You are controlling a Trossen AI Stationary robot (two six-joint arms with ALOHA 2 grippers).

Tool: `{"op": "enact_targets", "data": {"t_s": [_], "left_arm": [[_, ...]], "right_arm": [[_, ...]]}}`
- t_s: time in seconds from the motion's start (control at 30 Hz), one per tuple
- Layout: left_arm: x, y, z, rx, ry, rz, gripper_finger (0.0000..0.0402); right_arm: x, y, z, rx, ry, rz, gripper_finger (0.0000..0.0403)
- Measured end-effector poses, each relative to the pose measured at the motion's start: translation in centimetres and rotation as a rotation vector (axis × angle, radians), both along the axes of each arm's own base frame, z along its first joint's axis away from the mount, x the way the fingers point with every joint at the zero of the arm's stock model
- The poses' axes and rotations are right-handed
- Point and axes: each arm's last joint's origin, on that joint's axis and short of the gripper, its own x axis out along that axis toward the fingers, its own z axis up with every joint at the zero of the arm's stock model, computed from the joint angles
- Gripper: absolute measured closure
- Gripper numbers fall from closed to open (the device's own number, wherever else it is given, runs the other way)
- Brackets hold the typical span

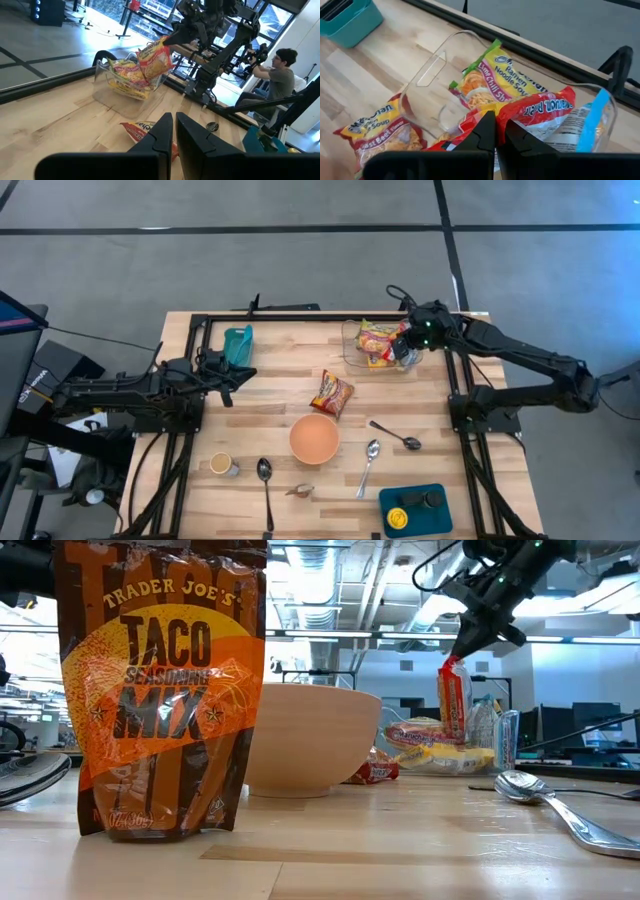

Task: Pick & Place Food Item
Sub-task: Put the orange noodle pack into the transparent bin

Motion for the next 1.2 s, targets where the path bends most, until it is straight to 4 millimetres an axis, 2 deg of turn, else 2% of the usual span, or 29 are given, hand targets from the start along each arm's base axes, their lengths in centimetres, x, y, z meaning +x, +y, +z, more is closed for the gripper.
{"op": "enact_targets", "data": {"t_s": [0.57, 1.0, 1.2], "left_arm": [[0.0, 0.0, 0.0, 0.0, 0.0, 0.0, 0.0385], [0.0, 0.0, 0.0, 0.0, 0.0, 0.0, 0.0385], [0.0, 0.0, 0.0, 0.0, 0.0, 0.0, 0.0385]], "right_arm": [[-1.2, -1.8, -0.1, -0.03, 0.043, -0.056, 0.0403], [0.8, -3.5, -2.4, 0.043, 0.103, 0.019, 0.0403], [1.4, -3.9, -2.4, 0.028, 0.061, 0.043, 0.0403]]}}
